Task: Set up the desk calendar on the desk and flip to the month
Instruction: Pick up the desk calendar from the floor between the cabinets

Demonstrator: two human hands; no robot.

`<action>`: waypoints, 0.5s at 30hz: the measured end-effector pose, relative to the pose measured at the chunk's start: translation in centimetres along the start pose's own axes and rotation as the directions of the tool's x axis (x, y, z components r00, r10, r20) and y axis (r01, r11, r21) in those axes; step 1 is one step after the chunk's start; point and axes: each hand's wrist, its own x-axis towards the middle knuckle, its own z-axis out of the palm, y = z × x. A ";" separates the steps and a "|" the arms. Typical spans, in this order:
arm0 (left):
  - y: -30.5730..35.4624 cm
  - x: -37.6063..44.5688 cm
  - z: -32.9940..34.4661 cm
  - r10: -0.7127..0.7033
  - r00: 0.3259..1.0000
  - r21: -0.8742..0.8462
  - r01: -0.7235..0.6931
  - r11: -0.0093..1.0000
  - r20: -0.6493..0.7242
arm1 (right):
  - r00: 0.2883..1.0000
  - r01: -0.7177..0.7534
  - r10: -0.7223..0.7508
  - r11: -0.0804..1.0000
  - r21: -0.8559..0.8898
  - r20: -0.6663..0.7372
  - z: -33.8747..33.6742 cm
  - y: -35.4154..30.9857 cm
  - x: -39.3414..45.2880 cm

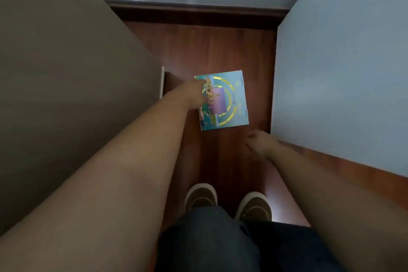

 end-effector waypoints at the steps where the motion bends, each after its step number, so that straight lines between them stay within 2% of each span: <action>1: -0.1 0.9 0.1 -0.007 1.000 -0.005 0.007 1.000 -0.004 | 1.000 -0.027 0.026 0.999 0.021 0.009 0.7 0.4 0.7; 4: -0.9 3.8 1.0 -0.059 0.997 -0.005 0.059 0.998 -0.048 | 0.996 -0.087 0.082 0.988 0.127 0.046 2.2 1.0 2.3; 9: -1.8 7.5 3.1 -0.058 0.998 0.211 0.053 0.976 0.016 | 0.992 -0.123 0.112 0.947 0.297 0.054 3.7 1.4 5.1; 12: -1.8 8.3 3.9 -0.088 0.996 0.171 0.084 0.982 0.016 | 0.986 -0.161 0.162 0.848 0.505 0.043 4.2 1.3 5.9; 15: -1.7 7.5 4.4 -0.136 0.991 0.131 0.137 0.982 -0.017 | 0.980 -0.133 0.201 0.692 0.710 -0.011 5.0 0.7 6.3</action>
